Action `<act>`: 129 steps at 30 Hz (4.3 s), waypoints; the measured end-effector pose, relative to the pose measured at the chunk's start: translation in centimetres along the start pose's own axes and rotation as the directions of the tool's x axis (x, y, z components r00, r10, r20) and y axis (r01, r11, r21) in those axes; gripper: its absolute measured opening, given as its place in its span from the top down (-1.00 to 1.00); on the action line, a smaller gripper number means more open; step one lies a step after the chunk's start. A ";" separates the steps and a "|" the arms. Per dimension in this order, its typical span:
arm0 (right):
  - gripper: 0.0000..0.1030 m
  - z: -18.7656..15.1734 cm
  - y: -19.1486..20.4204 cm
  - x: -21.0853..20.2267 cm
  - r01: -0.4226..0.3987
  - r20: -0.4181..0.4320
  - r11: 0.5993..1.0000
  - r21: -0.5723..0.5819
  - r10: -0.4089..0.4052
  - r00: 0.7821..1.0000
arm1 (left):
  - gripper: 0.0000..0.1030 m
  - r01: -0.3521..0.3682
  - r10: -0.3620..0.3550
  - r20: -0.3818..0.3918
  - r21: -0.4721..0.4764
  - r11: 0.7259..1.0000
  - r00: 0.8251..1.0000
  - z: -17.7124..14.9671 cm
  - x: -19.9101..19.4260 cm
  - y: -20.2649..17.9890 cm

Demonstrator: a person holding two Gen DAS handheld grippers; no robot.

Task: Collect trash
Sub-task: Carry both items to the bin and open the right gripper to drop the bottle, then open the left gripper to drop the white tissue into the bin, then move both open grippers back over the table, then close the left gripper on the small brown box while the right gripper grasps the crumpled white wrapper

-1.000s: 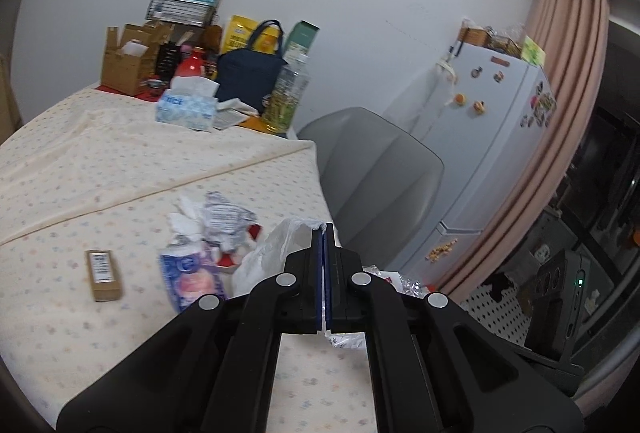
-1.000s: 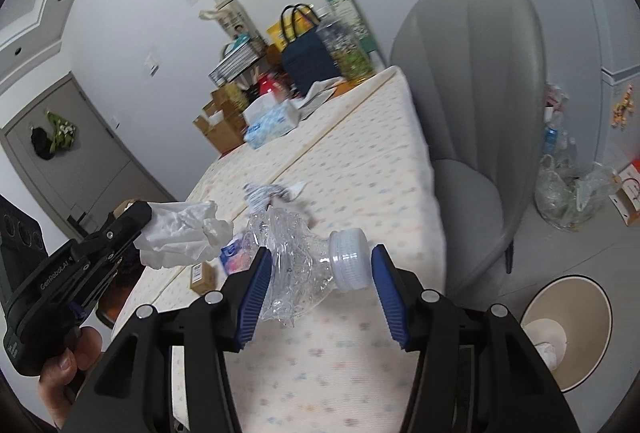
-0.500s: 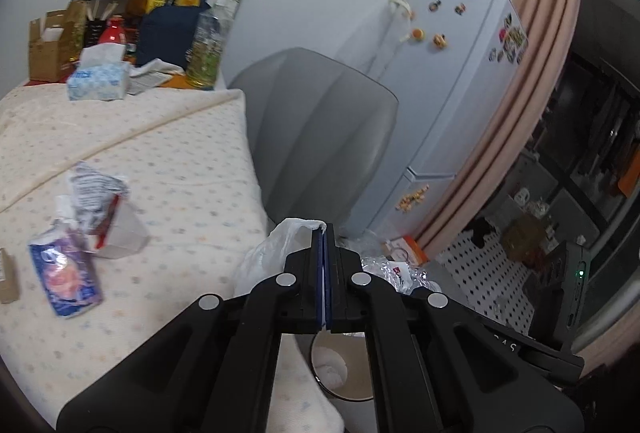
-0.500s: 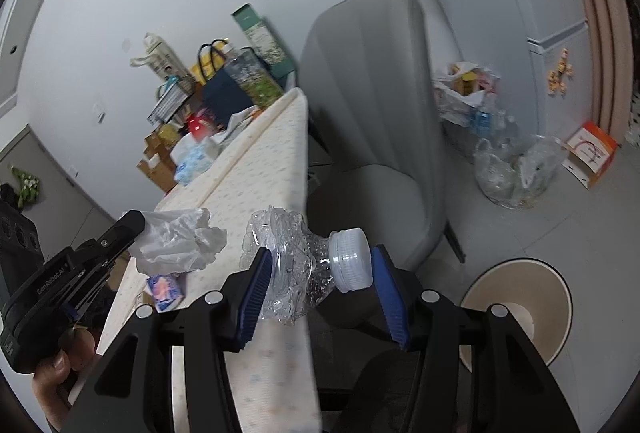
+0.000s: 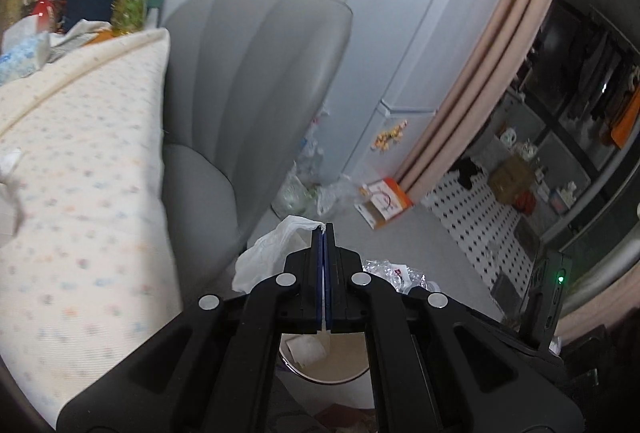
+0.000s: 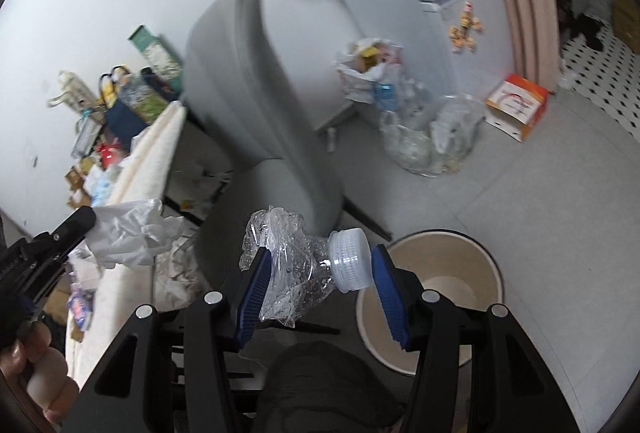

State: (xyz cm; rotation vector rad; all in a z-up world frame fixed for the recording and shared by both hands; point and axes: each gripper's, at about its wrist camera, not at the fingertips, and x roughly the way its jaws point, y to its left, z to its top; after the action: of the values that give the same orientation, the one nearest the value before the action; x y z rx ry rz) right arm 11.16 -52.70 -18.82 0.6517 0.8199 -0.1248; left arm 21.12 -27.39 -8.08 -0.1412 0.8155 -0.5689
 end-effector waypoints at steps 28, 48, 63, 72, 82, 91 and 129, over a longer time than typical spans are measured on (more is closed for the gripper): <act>-0.66 -0.3 -12.2 -2.7 0.137 0.042 0.974 0.180 -0.147 0.988 | 0.97 0.131 -0.099 -0.307 0.087 0.988 0.947 -5.7 12.3 -7.9; -0.66 -0.1 -11.2 -3.8 0.123 0.068 0.976 0.177 -0.137 0.988 | 0.95 0.297 -0.289 -0.375 -0.038 0.954 0.881 -6.1 12.9 -7.0; -0.71 0.4 -9.7 -4.9 0.102 0.089 0.984 0.146 -0.115 0.989 | 0.17 0.159 -0.148 -0.301 0.012 0.987 0.942 -4.0 9.0 -5.7; -0.86 1.0 -3.3 -6.6 0.064 0.134 0.998 0.016 -0.065 0.989 | -0.84 0.053 -0.052 -0.105 0.002 0.999 0.993 -1.1 1.2 -2.0; -0.86 0.4 5.3 -6.8 0.017 0.135 0.991 -0.134 0.001 0.991 | -0.89 -0.040 0.043 0.040 -0.089 0.995 0.998 0.2 -6.4 4.5; -0.86 -1.0 13.8 -6.6 -0.055 0.116 0.961 -0.271 0.089 0.989 | -0.89 -0.075 0.097 0.134 -0.160 0.984 0.986 -0.6 -11.9 9.9; -0.57 -6.8 34.5 4.9 -0.406 -0.260 0.826 -0.391 0.324 0.910 | -0.74 -0.277 0.394 0.154 -0.486 0.829 0.906 -7.5 -21.4 29.0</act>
State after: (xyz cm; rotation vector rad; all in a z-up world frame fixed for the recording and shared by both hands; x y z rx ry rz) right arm 22.15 -20.42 -8.81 0.3829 0.8473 0.4717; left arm 16.37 9.10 -9.00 -0.4808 0.6936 -0.0077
